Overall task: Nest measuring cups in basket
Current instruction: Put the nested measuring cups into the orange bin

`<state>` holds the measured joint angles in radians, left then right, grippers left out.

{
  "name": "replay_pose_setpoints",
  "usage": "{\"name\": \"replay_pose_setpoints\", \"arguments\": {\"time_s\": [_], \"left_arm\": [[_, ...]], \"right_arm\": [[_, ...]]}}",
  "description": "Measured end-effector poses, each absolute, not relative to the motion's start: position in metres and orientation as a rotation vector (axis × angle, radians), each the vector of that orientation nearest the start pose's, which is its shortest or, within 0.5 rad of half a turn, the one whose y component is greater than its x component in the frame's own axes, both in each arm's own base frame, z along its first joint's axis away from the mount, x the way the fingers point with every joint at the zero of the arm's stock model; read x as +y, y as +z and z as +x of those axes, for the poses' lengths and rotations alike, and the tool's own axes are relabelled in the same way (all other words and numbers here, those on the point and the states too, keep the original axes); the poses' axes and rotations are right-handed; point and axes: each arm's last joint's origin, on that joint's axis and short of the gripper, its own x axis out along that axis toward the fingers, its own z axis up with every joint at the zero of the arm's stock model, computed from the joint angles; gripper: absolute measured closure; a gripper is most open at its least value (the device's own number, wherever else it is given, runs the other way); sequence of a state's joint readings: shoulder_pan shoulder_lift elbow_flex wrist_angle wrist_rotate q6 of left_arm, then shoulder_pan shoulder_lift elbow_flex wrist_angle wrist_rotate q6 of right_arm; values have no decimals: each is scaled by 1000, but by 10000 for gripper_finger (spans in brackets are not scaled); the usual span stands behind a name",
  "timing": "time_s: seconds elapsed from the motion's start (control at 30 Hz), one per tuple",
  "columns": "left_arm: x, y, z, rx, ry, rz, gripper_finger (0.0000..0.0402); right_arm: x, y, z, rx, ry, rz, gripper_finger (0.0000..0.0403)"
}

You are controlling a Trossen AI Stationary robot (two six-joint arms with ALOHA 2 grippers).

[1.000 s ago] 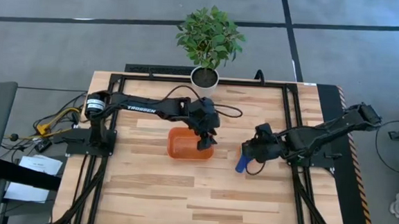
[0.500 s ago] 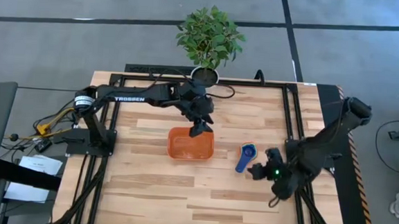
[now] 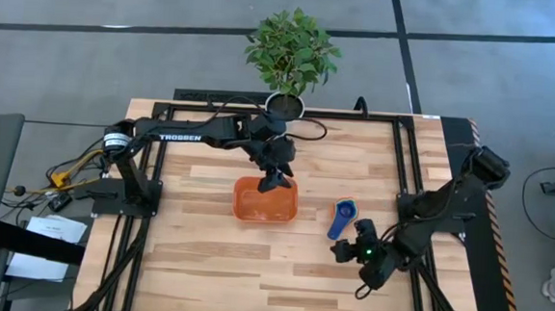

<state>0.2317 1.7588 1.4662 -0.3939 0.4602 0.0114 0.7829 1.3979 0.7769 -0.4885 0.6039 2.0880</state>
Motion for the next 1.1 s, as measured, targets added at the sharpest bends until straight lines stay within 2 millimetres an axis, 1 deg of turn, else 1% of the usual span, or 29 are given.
{"name": "replay_pose_setpoints", "arguments": {"time_s": [0.07, 0.17, 0.3, 0.4, 0.5, 0.6, 0.7, 0.73, 0.77, 0.83, 0.9, 0.97, 1.1], "left_arm": [[75, 292, 385, 655, -212, -266, 217], [61, 295, 386, 663, -180, -282, 217], [36, 293, 392, 673, -154, -306, 217], [22, 293, 394, 679, -122, -312, 217], [12, 293, 395, 682, -87, -345, 217], [1, 295, 397, 662, -87, -390, 217], [-9, 289, 405, 603, -51, -405, 217], [-11, 284, 405, 623, -34, -423, 217], [-12, 279, 407, 636, -30, -446, 217], [-15, 276, 411, 612, -27, -496, 215], [-18, 274, 410, 635, -18, -534, 211], [-24, 271, 414, 619, -17, -548, 206], [-42, 267, 419, 598, -45, -540, 192]], "right_arm": [[163, 188, 193, 629, -675, 1237, 143], [157, 188, 193, 754, -668, 1224, 143], [152, 193, 191, 761, -666, 1212, 143], [157, 195, 187, 766, -639, 1195, 143], [169, 194, 176, 795, -591, 1172, 143], [178, 190, 162, 755, -581, 1170, 143], [181, 191, 150, 620, -614, 1168, 143], [180, 190, 147, 568, -635, 1163, 143], [178, 189, 146, 523, -648, 1140, 143], [176, 188, 150, 460, -658, 1130, 143], [173, 185, 155, 420, -676, 1110, 143], [171, 179, 158, 418, -698, 1097, 143], [172, 178, 160, 431, -705, 1114, 143]]}}
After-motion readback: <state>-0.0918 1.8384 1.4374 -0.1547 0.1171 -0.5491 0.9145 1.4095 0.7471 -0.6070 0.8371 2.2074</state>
